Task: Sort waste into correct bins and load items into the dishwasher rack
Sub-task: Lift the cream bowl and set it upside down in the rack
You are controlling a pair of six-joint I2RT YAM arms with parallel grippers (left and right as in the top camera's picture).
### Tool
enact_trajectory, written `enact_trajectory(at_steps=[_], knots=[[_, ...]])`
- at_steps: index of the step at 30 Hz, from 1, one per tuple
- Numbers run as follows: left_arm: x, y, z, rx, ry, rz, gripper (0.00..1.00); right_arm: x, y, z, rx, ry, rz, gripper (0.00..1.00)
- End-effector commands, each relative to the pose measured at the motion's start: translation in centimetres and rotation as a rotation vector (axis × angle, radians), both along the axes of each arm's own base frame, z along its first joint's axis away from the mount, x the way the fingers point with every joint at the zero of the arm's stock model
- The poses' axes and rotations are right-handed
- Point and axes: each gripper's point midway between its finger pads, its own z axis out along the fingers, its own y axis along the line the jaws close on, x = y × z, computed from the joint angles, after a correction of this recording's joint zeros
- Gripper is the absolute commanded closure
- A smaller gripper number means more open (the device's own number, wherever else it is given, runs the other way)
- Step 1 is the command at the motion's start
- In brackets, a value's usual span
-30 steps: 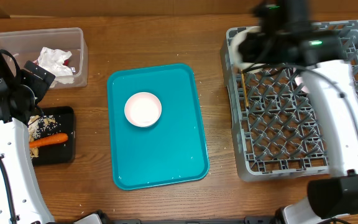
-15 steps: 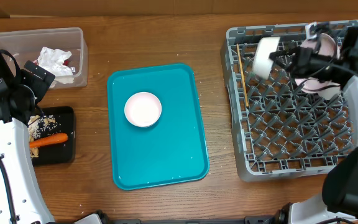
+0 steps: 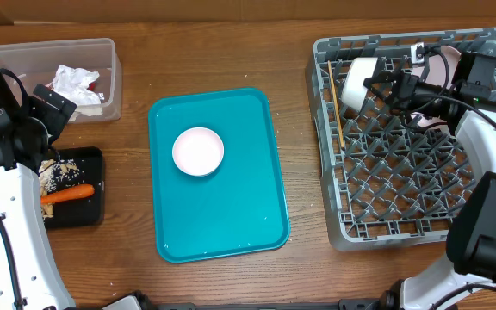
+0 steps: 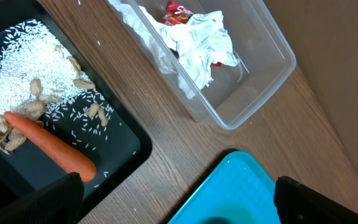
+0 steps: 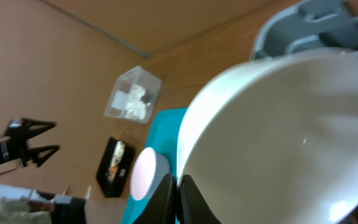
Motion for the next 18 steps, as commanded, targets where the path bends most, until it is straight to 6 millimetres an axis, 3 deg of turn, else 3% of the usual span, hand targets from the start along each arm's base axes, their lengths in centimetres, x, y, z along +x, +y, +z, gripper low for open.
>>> enact_trajectory(at_steps=[1,10,14,18], knots=[[-0.1,0.4,0.2,0.007,-0.004,0.020,0.00,0.9,-1.3,-2.2,-0.049,0.102,-0.103,0.96],[-0.1,0.3,0.2,0.007,-0.004,0.021,0.00,1.9,-5.1,-1.6,-0.159,0.237,-0.281,0.96],[-0.1,0.4,0.2,0.007,-0.004,0.020,0.00,1.2,-8.7,-0.5,-0.361,0.372,-0.444,0.87],[-0.1,0.4,0.2,0.007,-0.004,0.020,0.00,-1.2,-12.9,1.2,-0.582,0.525,-0.628,0.78]])
